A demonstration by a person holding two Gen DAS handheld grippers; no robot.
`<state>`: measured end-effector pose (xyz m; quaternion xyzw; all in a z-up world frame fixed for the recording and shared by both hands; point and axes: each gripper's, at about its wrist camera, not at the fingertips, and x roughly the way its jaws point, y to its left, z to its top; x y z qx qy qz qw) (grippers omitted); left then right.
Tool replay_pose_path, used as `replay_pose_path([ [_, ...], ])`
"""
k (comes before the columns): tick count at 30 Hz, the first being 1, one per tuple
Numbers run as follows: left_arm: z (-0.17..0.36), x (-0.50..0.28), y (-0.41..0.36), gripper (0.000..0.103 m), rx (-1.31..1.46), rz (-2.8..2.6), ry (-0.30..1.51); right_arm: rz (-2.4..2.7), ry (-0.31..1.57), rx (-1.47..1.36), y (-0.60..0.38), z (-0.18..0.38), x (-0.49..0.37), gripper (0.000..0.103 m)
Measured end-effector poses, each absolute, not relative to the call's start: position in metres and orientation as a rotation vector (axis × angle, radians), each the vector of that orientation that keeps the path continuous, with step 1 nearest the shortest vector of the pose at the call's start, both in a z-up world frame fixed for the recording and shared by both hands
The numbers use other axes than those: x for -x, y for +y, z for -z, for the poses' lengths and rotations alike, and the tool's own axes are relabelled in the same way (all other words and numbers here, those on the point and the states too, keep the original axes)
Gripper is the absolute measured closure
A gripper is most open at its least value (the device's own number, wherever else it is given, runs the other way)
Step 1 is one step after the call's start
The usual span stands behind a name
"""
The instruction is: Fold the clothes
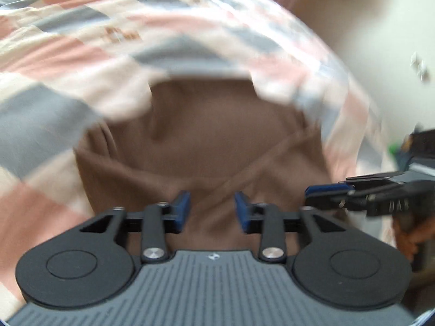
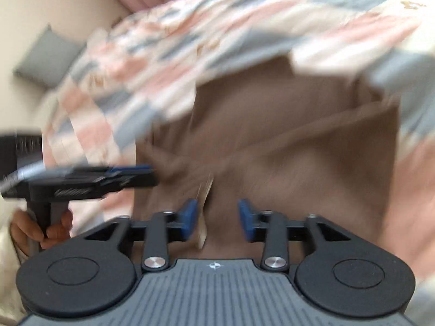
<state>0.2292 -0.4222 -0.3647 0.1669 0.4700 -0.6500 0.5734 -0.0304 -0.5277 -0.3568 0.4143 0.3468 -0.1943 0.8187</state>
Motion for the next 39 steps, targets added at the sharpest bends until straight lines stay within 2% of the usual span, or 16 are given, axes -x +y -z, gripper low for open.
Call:
replay_pose_path([
  [2,0.360,-0.250,-0.448,0.059,-0.351,1.519,1.105,0.416,0.730,-0.850,-0.573,0.352,0.027,0.049],
  [4,0.362,-0.266,-0.479,0.046,-0.353,1.522,1.101,0.414,0.730,-0.821,-0.616,0.351,0.020,0.049],
  [7,0.380,-0.282,-0.525,0.042,-0.382,1.515,1.129,0.396,0.762,-0.789,-0.666,0.359,-0.008,0.047],
  [8,0.389,-0.286,-0.540,0.040,-0.401,1.505,1.145,0.379,0.768,-0.789,-0.676,0.365,-0.018,0.045],
  [9,0.399,-0.289,-0.552,0.038,-0.423,1.492,1.166,0.359,0.788,-0.813,-0.685,0.374,-0.027,0.037],
  [11,0.418,-0.293,-0.568,0.038,-0.427,1.497,1.222,0.343,0.832,-0.883,-0.700,0.394,-0.040,0.036],
  [12,0.427,-0.293,-0.572,0.040,-0.418,1.500,1.245,0.338,0.838,-0.906,-0.703,0.404,-0.043,0.040],
  [13,0.433,-0.293,-0.575,0.048,-0.407,1.512,1.262,0.331,0.831,-0.917,-0.705,0.410,-0.044,0.049],
  [14,0.436,-0.293,-0.577,0.056,-0.405,1.533,1.268,0.322,0.815,-0.919,-0.705,0.411,-0.041,0.076],
  [15,0.437,-0.292,-0.579,0.082,-0.409,1.556,1.266,0.305,0.801,-0.916,-0.704,0.410,-0.037,0.089],
  [16,0.437,-0.291,-0.578,0.096,-0.418,1.580,1.257,0.287,0.786,-0.913,-0.704,0.409,-0.033,0.091],
  [21,0.421,-0.290,-0.563,0.096,-0.448,1.686,1.170,0.257,0.720,-0.841,-0.693,0.393,-0.015,0.094],
  [26,0.381,-0.268,-0.531,0.095,-0.537,1.796,0.888,0.219,0.619,-0.622,-0.647,0.356,0.004,0.094],
  [33,0.389,-0.204,-0.463,0.082,-0.871,1.861,0.533,0.134,0.747,-0.339,-0.555,0.365,0.019,0.094],
  [37,0.398,-0.199,-0.437,0.078,-0.897,1.863,0.581,0.129,0.819,-0.221,-0.526,0.382,0.020,0.093],
  [39,0.387,-0.214,-0.433,0.072,-0.760,1.874,0.719,0.107,0.836,-0.189,-0.517,0.382,0.020,0.084],
])
